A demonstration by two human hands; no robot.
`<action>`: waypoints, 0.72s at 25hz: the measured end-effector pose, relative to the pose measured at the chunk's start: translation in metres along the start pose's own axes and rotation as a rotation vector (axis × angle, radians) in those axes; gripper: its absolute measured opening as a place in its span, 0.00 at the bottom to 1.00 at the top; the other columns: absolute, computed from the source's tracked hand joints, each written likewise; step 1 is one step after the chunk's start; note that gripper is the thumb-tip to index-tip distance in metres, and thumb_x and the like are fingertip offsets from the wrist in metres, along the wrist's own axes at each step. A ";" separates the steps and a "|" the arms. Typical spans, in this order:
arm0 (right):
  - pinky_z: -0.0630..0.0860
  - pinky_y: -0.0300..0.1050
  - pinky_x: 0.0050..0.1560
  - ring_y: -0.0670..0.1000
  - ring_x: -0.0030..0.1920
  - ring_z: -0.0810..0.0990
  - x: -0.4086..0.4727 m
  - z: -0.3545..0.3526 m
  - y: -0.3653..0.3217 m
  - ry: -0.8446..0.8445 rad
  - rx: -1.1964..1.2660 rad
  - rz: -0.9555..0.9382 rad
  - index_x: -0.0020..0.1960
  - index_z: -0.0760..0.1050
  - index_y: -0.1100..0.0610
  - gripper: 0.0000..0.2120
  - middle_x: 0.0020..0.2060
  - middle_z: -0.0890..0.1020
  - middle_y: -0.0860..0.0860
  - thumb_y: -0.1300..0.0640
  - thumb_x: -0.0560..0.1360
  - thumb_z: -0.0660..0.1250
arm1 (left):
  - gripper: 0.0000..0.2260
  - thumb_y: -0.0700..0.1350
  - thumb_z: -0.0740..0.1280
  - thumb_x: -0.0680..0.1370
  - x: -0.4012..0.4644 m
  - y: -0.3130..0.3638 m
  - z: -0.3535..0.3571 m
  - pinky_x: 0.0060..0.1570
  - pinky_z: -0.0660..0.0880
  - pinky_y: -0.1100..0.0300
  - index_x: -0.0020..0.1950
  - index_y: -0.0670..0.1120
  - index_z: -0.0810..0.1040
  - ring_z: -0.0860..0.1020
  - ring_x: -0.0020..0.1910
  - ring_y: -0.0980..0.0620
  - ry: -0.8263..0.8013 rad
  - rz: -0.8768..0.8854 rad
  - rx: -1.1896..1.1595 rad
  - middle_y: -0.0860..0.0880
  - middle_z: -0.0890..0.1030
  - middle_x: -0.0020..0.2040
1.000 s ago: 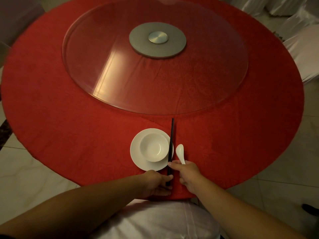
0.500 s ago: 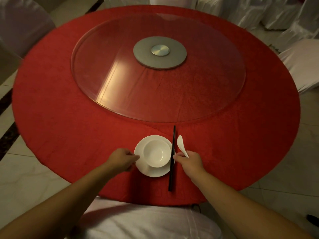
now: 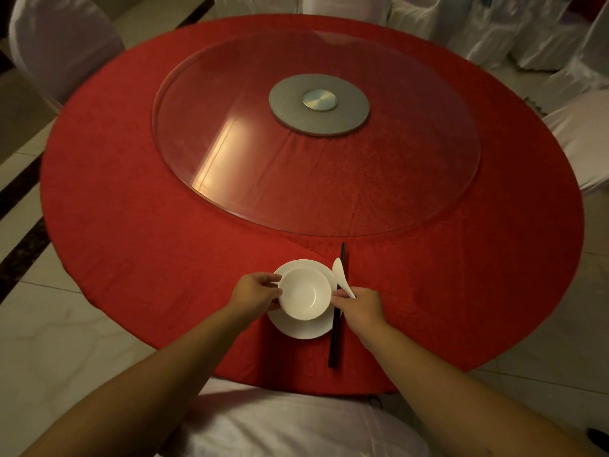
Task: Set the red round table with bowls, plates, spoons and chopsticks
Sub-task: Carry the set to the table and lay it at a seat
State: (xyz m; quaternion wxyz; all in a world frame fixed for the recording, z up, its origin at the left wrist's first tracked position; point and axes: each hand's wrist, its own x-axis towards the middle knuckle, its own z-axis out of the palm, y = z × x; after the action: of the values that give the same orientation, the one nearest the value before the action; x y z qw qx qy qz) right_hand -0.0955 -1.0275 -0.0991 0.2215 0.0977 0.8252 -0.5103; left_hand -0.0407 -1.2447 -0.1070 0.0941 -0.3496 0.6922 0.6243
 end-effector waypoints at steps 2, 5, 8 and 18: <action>0.75 0.51 0.37 0.52 0.34 0.80 -0.002 0.002 -0.001 -0.025 -0.004 -0.025 0.39 0.84 0.62 0.04 0.34 0.83 0.52 0.63 0.71 0.73 | 0.16 0.29 0.69 0.76 0.000 0.000 -0.002 0.46 0.84 0.48 0.63 0.36 0.81 0.82 0.43 0.45 0.003 -0.001 -0.016 0.40 0.83 0.46; 0.61 0.46 0.30 0.49 0.26 0.66 -0.003 0.001 -0.005 -0.033 -0.109 -0.103 0.26 0.68 0.55 0.20 0.24 0.68 0.49 0.52 0.74 0.69 | 0.16 0.29 0.70 0.76 0.000 -0.001 -0.002 0.41 0.84 0.55 0.63 0.36 0.81 0.81 0.40 0.47 0.000 -0.001 -0.022 0.43 0.82 0.43; 0.62 0.45 0.31 0.49 0.31 0.70 -0.004 -0.004 -0.012 -0.034 -0.320 -0.193 0.28 0.65 0.52 0.20 0.28 0.71 0.47 0.52 0.78 0.58 | 0.16 0.29 0.70 0.76 0.000 -0.002 -0.001 0.38 0.84 0.57 0.63 0.36 0.81 0.80 0.38 0.48 0.003 -0.003 -0.031 0.43 0.81 0.42; 0.77 0.45 0.46 0.48 0.45 0.80 -0.003 0.000 -0.012 -0.157 -0.441 -0.269 0.51 0.80 0.54 0.04 0.43 0.81 0.46 0.54 0.78 0.68 | 0.16 0.29 0.71 0.75 0.005 -0.006 0.000 0.40 0.85 0.54 0.63 0.36 0.81 0.82 0.43 0.45 -0.013 -0.021 -0.066 0.40 0.82 0.46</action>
State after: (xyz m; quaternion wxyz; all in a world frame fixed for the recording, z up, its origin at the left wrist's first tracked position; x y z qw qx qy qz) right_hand -0.0976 -1.0326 -0.0880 0.2308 -0.1035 0.9023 -0.3490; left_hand -0.0406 -1.2464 -0.1146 0.0937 -0.3558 0.6670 0.6479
